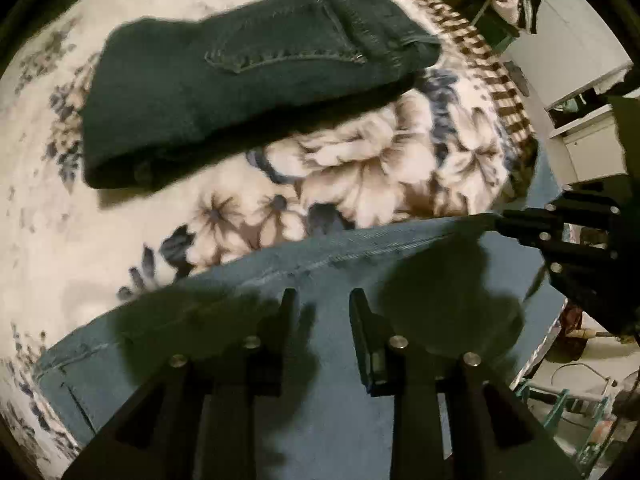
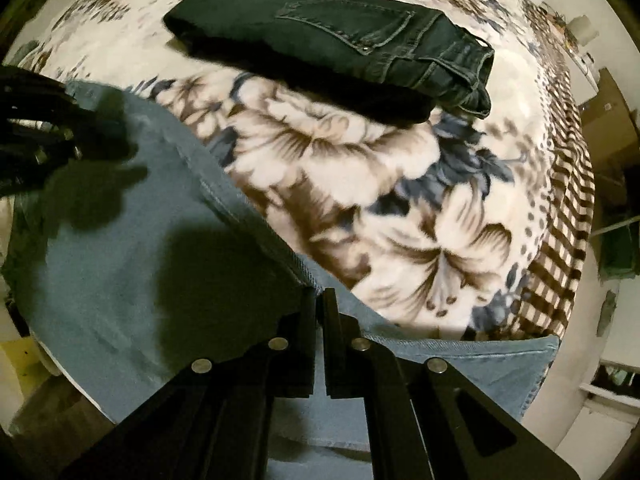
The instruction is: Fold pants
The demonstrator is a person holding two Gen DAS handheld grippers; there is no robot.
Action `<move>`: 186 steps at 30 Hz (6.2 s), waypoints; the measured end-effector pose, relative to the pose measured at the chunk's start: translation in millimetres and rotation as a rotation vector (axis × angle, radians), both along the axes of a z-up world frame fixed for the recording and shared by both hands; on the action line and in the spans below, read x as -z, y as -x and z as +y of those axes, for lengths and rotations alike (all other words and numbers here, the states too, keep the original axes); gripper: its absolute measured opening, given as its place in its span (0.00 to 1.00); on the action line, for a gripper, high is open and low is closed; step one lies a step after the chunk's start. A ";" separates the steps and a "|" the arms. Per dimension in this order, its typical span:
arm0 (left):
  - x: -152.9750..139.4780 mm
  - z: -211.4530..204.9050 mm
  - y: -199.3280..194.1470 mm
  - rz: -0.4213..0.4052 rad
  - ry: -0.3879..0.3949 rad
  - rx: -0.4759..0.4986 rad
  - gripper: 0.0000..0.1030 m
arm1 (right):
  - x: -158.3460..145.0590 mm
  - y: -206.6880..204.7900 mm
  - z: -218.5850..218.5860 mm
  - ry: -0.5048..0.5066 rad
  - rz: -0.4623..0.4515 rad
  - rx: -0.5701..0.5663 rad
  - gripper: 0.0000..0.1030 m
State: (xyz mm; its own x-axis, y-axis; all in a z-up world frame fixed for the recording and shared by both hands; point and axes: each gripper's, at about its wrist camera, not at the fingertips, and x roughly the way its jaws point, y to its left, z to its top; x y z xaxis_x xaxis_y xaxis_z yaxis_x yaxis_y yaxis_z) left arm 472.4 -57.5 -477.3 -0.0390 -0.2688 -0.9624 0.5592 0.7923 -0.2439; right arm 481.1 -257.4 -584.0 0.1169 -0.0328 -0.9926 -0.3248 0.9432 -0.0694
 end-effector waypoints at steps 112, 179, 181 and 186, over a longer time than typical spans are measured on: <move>33.5 164.0 322.7 0.091 0.034 -1.272 0.08 | 12.4 303.2 -144.4 -0.158 -0.041 1.072 0.07; -8.4 -270.9 257.2 -0.206 -0.190 -0.219 0.80 | 0.9 296.1 -350.4 -0.221 -0.264 0.940 0.16; -14.6 -265.9 257.4 -0.205 -0.176 -0.243 0.80 | -33.5 301.9 -341.3 -0.210 -0.379 0.908 0.15; -11.0 -256.7 250.8 -0.209 -0.187 -0.272 0.80 | -47.6 291.0 -341.4 -0.110 -0.451 0.874 0.15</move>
State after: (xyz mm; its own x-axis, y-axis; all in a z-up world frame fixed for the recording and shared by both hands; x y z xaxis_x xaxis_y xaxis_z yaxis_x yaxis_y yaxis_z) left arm 221.6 -314.2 -466.3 0.2117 -0.0619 -0.9754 0.3453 0.9384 0.0154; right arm 190.2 -598.8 -536.4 0.4629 -0.1980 -0.8640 0.5245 0.8470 0.0869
